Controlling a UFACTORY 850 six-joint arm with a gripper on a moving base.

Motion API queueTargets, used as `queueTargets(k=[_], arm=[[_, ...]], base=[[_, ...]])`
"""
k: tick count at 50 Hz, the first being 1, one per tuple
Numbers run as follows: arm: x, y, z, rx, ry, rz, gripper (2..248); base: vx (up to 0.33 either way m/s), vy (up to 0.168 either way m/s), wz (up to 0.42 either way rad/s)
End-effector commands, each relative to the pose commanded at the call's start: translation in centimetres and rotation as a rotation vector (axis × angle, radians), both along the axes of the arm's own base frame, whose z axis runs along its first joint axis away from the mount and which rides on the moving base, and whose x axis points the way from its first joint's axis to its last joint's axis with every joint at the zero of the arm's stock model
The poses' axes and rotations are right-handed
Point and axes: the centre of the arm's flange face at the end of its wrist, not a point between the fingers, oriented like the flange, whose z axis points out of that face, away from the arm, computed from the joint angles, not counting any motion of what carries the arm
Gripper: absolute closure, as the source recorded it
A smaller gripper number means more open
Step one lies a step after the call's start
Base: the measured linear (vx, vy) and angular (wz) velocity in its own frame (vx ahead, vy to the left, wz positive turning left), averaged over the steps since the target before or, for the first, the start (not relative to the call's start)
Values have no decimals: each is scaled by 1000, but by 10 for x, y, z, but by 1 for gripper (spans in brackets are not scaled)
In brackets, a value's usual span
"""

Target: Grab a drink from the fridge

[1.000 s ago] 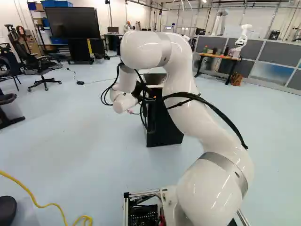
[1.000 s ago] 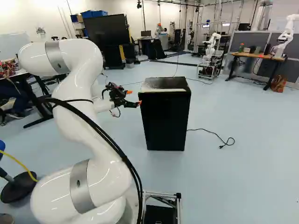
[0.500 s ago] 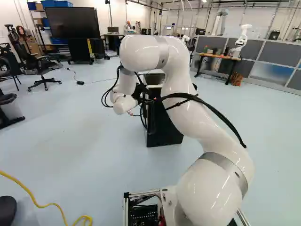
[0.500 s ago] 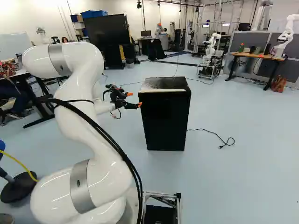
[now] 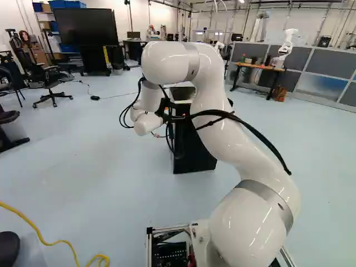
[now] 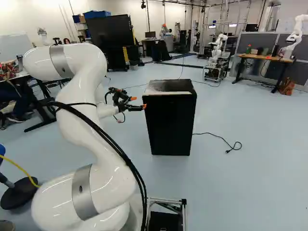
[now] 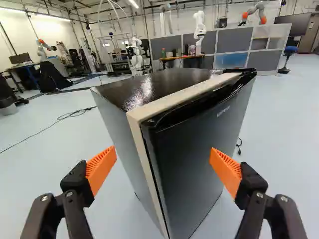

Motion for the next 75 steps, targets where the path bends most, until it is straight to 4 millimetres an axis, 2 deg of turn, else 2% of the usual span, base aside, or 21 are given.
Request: queueTargets(k=[21,45,75], arm=[[2,-6,0,0,0,-10,3],[13,-10,-1,5,-10,-25,3],[20,-27,-1,6,-12,-56,3]], base=[[0,0,0],[0,0,0],[0,0,0]])
